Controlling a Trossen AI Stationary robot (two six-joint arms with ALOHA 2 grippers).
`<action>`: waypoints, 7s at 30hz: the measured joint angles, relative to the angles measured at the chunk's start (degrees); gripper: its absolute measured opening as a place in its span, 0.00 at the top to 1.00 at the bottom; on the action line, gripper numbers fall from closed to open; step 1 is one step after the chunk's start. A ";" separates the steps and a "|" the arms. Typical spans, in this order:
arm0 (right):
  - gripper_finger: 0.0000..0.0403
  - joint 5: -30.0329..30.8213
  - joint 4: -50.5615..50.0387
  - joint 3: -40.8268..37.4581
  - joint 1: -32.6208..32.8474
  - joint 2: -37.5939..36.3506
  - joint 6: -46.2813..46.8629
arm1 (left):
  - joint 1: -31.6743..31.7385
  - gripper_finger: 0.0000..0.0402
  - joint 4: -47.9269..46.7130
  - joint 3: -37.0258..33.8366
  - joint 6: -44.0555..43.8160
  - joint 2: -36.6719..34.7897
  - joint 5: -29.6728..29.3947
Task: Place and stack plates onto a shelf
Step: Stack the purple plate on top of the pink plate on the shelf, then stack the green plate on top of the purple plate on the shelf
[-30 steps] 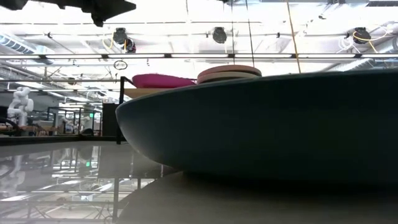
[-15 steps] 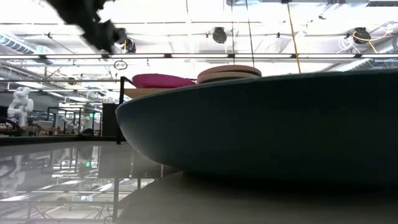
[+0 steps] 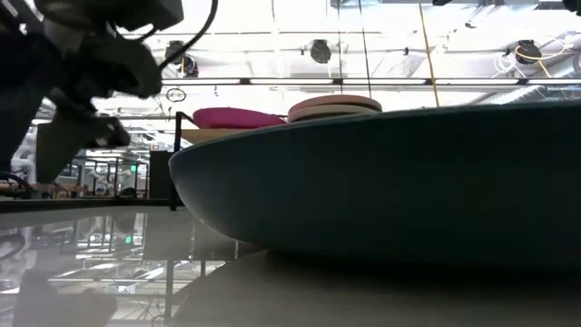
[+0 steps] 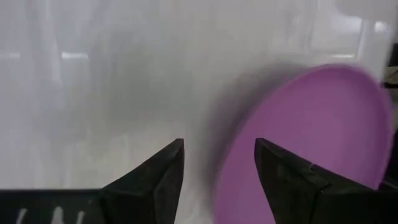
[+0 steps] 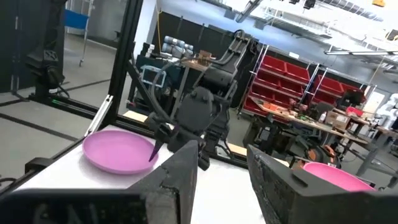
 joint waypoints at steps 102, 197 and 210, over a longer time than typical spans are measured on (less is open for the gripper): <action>0.70 3.31 -2.27 0.07 -0.19 1.55 0.44 | 62.92 0.68 -6.48 40.50 24.81 -0.57 -8.28; 0.70 -34.00 -53.87 0.89 7.42 16.67 40.92 | 24.42 0.68 82.61 -25.39 12.56 -27.11 -25.39; 0.70 -34.65 -53.74 -0.98 7.10 14.53 43.02 | 24.44 0.68 82.33 -25.41 12.49 -27.12 -25.73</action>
